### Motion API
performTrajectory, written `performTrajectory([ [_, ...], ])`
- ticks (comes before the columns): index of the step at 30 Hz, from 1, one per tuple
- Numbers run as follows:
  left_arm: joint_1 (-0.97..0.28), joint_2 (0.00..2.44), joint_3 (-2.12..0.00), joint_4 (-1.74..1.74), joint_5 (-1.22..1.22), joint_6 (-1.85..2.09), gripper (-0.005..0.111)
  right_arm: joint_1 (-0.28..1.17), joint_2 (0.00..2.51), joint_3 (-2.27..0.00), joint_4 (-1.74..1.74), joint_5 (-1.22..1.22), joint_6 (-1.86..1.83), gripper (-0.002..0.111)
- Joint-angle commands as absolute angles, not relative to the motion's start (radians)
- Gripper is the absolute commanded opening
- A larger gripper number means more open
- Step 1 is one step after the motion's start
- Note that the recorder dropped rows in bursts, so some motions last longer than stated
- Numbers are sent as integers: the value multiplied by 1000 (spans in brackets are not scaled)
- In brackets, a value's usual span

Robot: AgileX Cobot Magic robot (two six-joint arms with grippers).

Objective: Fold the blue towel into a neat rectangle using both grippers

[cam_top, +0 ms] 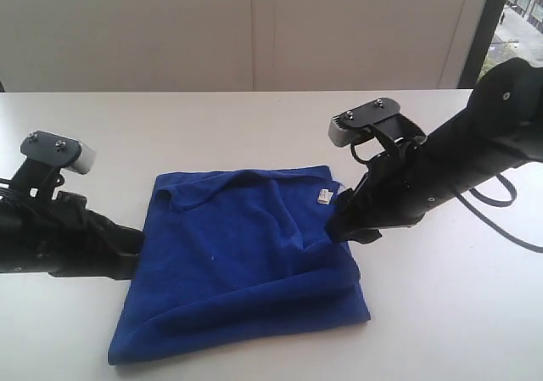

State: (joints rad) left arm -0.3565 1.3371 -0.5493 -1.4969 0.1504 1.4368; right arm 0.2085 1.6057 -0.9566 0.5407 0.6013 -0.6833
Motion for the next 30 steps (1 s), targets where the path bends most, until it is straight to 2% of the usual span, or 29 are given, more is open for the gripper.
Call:
performTrajectory([
  [1,-299,1370,-560,-1501,142,1423,7,195,1601,-957,539,425,-696,59],
  [4,-251,1421,-620,-1501,154,1472,27,184,1613,-980,529,355,-696,54],
  [6,-242,1475,-681,-1499,164,1535,42,170,1644,-1040,495,389,-703,49],
  [8,-242,1533,-755,-1492,172,1645,50,160,1686,-1122,451,465,-703,47],
  [14,-258,1691,-927,-1413,153,2118,52,139,1863,-1438,275,771,-715,47],
  [21,-272,1830,-1059,-1128,169,2118,52,139,2004,-1598,119,751,-722,47],
  [25,-282,1935,-1138,-894,215,2118,52,102,2105,-1680,141,809,-769,47],
  [30,-311,1979,-1208,-889,210,2118,52,-3,2139,-1740,411,860,-929,47],
])
